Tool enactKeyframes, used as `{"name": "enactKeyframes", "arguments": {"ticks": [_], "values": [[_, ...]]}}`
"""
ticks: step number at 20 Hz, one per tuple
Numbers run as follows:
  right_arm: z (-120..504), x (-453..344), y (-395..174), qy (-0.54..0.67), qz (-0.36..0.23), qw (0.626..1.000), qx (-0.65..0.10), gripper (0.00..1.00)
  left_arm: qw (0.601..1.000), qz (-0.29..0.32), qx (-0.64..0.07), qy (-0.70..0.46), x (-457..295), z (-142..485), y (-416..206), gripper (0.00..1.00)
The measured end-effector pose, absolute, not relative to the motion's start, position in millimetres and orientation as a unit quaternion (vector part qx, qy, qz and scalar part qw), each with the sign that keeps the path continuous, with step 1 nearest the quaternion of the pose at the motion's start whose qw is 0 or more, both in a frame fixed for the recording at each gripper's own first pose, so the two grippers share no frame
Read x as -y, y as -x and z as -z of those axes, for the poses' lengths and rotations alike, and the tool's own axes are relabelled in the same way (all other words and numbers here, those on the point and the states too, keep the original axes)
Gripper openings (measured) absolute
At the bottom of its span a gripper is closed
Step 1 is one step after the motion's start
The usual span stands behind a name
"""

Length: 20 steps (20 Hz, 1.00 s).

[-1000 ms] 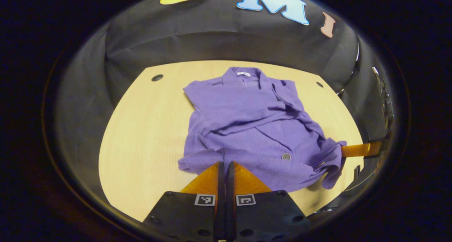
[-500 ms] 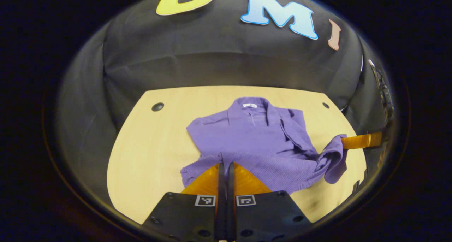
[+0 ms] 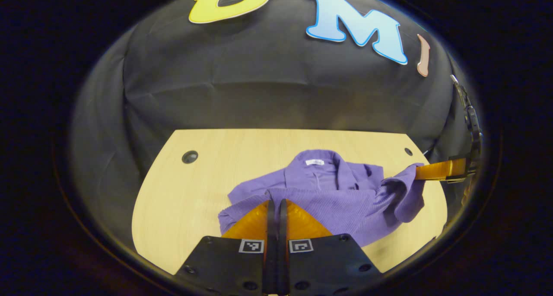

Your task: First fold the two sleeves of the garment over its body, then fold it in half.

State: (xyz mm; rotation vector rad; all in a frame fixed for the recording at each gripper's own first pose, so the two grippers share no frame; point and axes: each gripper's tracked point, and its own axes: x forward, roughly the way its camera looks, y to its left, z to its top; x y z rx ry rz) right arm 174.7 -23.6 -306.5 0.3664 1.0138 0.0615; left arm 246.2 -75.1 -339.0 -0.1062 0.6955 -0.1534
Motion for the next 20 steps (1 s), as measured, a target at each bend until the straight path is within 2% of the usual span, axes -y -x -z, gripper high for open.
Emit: {"name": "enactKeyframes", "arguments": {"ticks": [5, 10, 20], "values": [[316.0, 16.2, -222.1, -0.164, -0.03, 0.865, -0.474, 0.01, 0.938, 0.064, -0.334, 0.062, 74.1, 341.8, -299.0, 0.07], [358.7, 9.2, -251.8, -0.138, -0.027, 0.862, -0.488, 0.01, 0.932, 0.055, -0.354, 0.051, 67.0, 379.1, -333.6, 0.07], [441.1, -7.7, -256.0, -0.114, -0.03, 0.839, -0.531, 0.01, 0.913, 0.03, -0.401, 0.068, 67.0, 455.9, -347.6, 0.07]]}}
